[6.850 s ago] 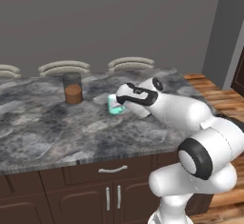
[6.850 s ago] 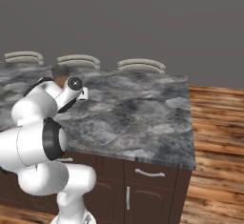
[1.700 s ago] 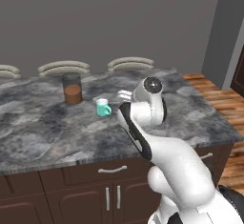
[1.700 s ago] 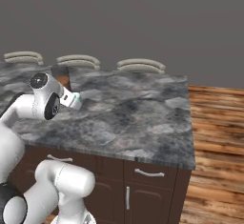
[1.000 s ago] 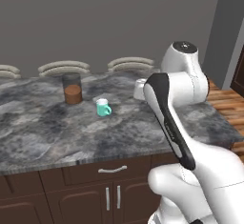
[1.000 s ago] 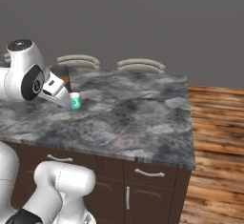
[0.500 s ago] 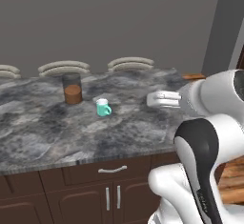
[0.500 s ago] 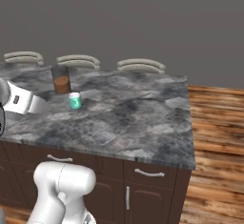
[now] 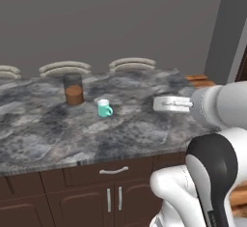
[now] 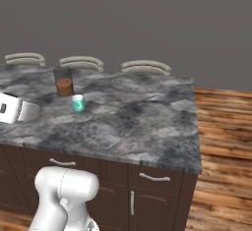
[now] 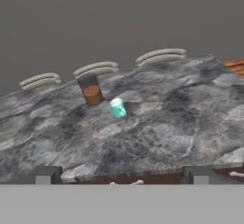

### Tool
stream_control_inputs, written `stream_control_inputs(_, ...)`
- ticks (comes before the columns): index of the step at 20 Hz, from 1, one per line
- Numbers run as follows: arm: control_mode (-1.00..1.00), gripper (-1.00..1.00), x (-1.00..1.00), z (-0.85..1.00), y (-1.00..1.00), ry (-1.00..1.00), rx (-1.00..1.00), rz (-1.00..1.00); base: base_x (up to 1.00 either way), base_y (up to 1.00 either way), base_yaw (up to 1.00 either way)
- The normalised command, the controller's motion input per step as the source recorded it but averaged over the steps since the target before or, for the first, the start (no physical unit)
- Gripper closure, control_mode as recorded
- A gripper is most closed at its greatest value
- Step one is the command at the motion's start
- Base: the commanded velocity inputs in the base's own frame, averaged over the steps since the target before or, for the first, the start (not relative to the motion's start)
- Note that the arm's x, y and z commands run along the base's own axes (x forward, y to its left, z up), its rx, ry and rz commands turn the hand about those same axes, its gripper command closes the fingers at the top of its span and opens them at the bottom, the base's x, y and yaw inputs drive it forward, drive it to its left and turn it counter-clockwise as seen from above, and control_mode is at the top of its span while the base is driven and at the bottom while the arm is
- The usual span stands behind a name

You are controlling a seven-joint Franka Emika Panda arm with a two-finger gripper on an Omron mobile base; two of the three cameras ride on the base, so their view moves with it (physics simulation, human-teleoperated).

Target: Open the cabinet directly in front. Then move the wine and the mug to the dining counter with the jar on it.

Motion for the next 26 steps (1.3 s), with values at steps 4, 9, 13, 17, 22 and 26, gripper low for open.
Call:
stream_control_inputs(4,1.00,-1.00,0.00,0.00,0.00,0.00,0.00,0.00,-1.00,0.00,0.30)
stream_control_inputs(9,1.00,-1.00,0.00,0.00,0.00,0.00,0.00,0.00,-0.74,-0.01,0.77)
stream_control_inputs(13,1.00,-1.00,0.00,0.00,0.00,0.00,0.00,0.00,-0.22,0.00,0.98)
stream_control_inputs(17,1.00,-1.00,0.00,0.00,0.00,0.00,0.00,0.00,-0.06,0.00,1.00)
stream_control_inputs(22,1.00,-1.00,0.00,0.00,0.00,0.00,0.00,0.00,-0.05,0.00,1.00)
stream_control_inputs(26,1.00,-1.00,0.00,0.00,0.00,0.00,0.00,0.00,-0.40,-0.11,0.91)
